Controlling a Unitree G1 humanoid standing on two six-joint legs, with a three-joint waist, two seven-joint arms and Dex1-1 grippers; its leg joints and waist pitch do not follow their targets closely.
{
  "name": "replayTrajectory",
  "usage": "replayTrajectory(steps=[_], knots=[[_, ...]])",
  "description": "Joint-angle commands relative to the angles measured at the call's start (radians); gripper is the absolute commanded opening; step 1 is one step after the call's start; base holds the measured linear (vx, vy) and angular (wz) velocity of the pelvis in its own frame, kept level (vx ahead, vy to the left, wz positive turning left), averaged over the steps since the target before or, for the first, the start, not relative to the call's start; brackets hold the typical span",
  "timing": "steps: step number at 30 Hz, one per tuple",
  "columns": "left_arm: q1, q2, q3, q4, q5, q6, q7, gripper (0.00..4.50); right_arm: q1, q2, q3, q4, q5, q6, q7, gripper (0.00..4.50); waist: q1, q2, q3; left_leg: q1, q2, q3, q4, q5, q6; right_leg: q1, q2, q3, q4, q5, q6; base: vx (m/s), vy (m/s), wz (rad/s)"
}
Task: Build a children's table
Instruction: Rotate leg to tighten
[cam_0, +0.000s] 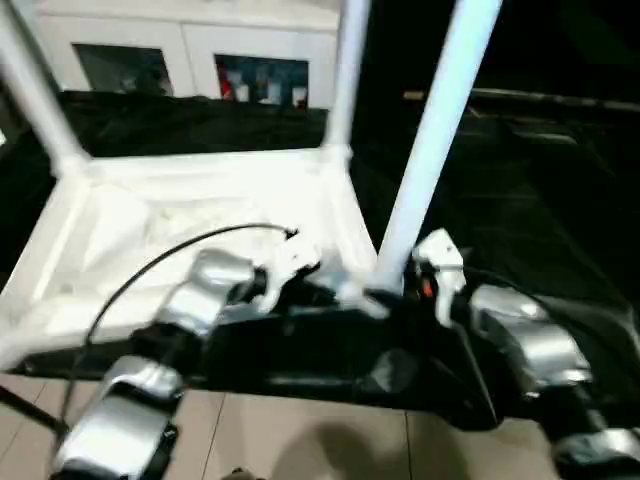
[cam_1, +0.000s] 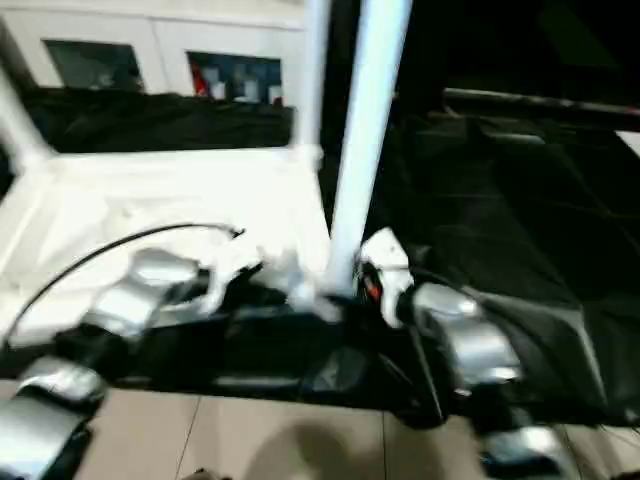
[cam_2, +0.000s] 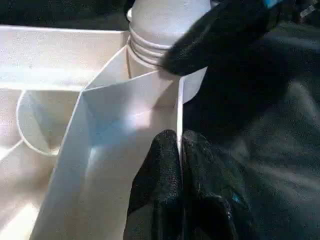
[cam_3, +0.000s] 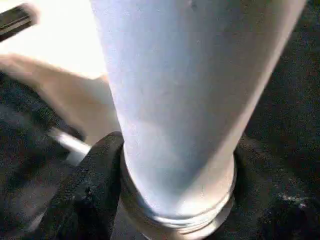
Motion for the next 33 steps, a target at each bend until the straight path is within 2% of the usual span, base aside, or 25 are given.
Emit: replayTrajectory(steps=[1, 3, 4, 6, 7, 10, 12, 13, 16, 18, 21, 22, 26, 28, 29, 32, 33], knots=[[-0.026, -0.076, 0.018, 0.078, 0.002, 0.013, 0.155, 0.0, -0.015, 0.066, -0.002, 0.069, -0.027, 0.026, -0.136, 2.72, -0.002, -0.016, -0.061, 0.02, 0.036, -0.019, -0.07, -0.178, 0.024, 0.041, -0.063, 0.036, -0.077, -0.178, -0.223, 0.0, 0.0, 0.0], [-0.051, -0.122, 0.024, 0.121, 0.009, 0.017, 0.24, 0.0, -0.037, 0.105, -0.001, 0.107, -0.05, 0.017, -0.205, 2.72, -0.007, -0.015, -0.061, 0.024, 0.036, -0.02, -0.071, -0.192, 0.011, 0.038, -0.063, 0.036, -0.079, -0.197, -0.217, 0.0, 0.0, 0.0], [-0.066, -0.146, 0.028, 0.146, 0.009, 0.014, 0.279, 0.0, -0.05, 0.126, -0.002, 0.13, -0.062, 0.011, -0.245, 2.72, -0.008, -0.011, -0.061, 0.026, 0.035, -0.02, -0.071, -0.196, 0.007, 0.037, -0.063, 0.037, -0.084, -0.202, -0.214, 0.0, 0.0, 0.0], [-0.084, -0.183, 0.015, 0.174, 0.025, 0.006, 0.308, 0.0, -0.079, 0.159, 0.003, 0.17, -0.078, -0.007, -0.297, 2.72, -0.008, -0.015, -0.061, 0.024, 0.034, -0.021, -0.072, -0.195, 0.01, 0.042, -0.064, 0.037, -0.084, -0.199, -0.21, 0.0, 0.0, 0.0], [-0.088, -0.189, 0.007, 0.179, 0.032, -0.001, 0.307, 0.0, -0.086, 0.165, 0.008, 0.177, -0.082, -0.012, -0.303, 2.72, -0.009, -0.012, -0.06, 0.025, 0.032, -0.019, -0.071, -0.205, 0.014, 0.038, -0.064, 0.037, -0.088, -0.208, -0.207, 0.0, 0.0, 0.0], [-0.092, -0.186, 0.007, 0.183, 0.034, -0.013, 0.288, 0.0, -0.092, 0.167, 0.005, 0.168, -0.078, -0.027, -0.29, 2.72, -0.008, -0.012, -0.055, 0.026, 0.033, -0.022, -0.076, -0.238, 0.021, 0.041, -0.065, 0.036, -0.094, -0.258, -0.191, 0.0, 0.0, 0.0], [-0.093, -0.166, 0.015, 0.182, 0.029, -0.024, 0.268, 0.0, -0.083, 0.154, -0.003, 0.124, -0.051, -0.054, -0.216, 2.72, -0.008, -0.016, -0.057, 0.027, 0.035, -0.023, -0.078, -0.247, 0.019, 0.042, -0.066, 0.036, -0.096, -0.276, -0.183, 0.0, 0.0, 0.0], [-0.094, -0.159, 0.018, 0.186, 0.027, -0.031, 0.259, 0.0, -0.078, 0.146, -0.003, 0.109, -0.045, -0.068, -0.188, 3.28, -0.006, -0.015, -0.058, 0.027, 0.036, -0.024, -0.077, -0.242, 0.023, 0.043, -0.068, 0.037, -0.095, -0.268, -0.182, 0.0, 0.0, 0.0], [-0.091, -0.136, 0.023, 0.183, 0.021, -0.046, 0.219, 0.0, -0.07, 0.102, 0.01, 0.08, -0.044, -0.081, -0.117, 3.44, -0.004, -0.018, -0.06, 0.022, 0.035, -0.023, -0.076, -0.211, 0.041, 0.048, -0.067, 0.036, -0.088, -0.209, -0.191, 0.0, 0.0, 0.0], [-0.081, -0.119, 0.025, 0.166, 0.009, -0.058, 0.175, 0.0, -0.061, 0.069, 0.017, 0.049, -0.023, -0.069, -0.047, 3.69, -0.004, -0.019, -0.06, 0.022, 0.035, -0.022, -0.074, -0.2, 0.053, 0.049, -0.066, 0.035, -0.087, -0.193, -0.197, 0.0, 0.0, 0.0], [-0.057, -0.077, 0.025, 0.125, -0.012, -0.081, 0.085, 0.0, -0.033, -0.021, 0.045, -0.024, 0.001, -0.056, 0.1, 3.69, 0.0, -0.02, -0.059, 0.019, 0.036, -0.021, -0.072, -0.188, 0.072, 0.052, -0.068, 0.035, -0.086, -0.182, -0.204, 0.0, 0.0, 0.0], [-0.044, -0.06, 0.027, 0.102, -0.028, -0.085, 0.034, 0.0, -0.021, -0.058, 0.054, -0.057, 0.012, -0.05, 0.163, 3.69, -0.002, -0.02, -0.058, 0.015, 0.038, -0.023, -0.074, -0.183, 0.077, 0.055, -0.068, 0.034, -0.085, -0.18, -0.206, 0.0, 0.0, 0.0], [0.003, -0.005, 0.019, 0.01, -0.091, -0.078, -0.168, 0.0, -0.001, -0.135, 0.065, -0.107, 0.026, -0.03, 0.29, 3.69, -0.004, -0.017, -0.059, 0.018, 0.041, -0.021, -0.072, -0.174, 0.087, 0.048, -0.066, 0.035, -0.081, -0.164, -0.231, 0.0, 0.0, 0.0], [0.025, 0.031, 0.008, -0.04, -0.112, -0.044, -0.255, 0.0, 0.007, -0.168, 0.075, -0.116, 0.021, -0.019, 0.341, 3.69, 0.001, -0.01, -0.059, 0.024, 0.046, -0.019, -0.072, -0.18, 0.079, 0.042, -0.065, 0.036, -0.078, -0.155, -0.249, 0.0, 0.0, 0.0], [0.028, 0.036, 0.007, -0.047, -0.114, -0.038, -0.265, 0.0, 0.007, -0.173, 0.078, -0.117, 0.02, -0.017, 0.348, 3.69, 0.001, -0.01, -0.059, 0.024, 0.046, -0.019, -0.072, -0.18, 0.079, 0.042, -0.065, 0.036, -0.078, -0.155, -0.249, 0.0, 0.0, 0.0], [0.051, 0.064, 0.004, -0.095, -0.135, 0.0, -0.327, 0.0, 0.018, -0.209, 0.106, -0.137, 0.032, 0.0, 0.412, 3.69, 0.019, -0.008, -0.06, 0.025, 0.048, -0.017, -0.071, -0.165, 0.069, 0.043, -0.064, 0.035, -0.071, -0.127, -0.259, 0.0, 0.0, 0.0], [0.055, 0.069, 0.003, -0.104, -0.137, 0.004, -0.335, 0.0, 0.02, -0.214, 0.11, -0.142, 0.033, 0.005, 0.421, 3.69, 0.02, -0.008, -0.061, 0.024, 0.048, -0.016, -0.07, -0.162, 0.069, 0.043, -0.064, 0.036, -0.07, -0.118, -0.259, 0.0, 0.0, 0.0]])
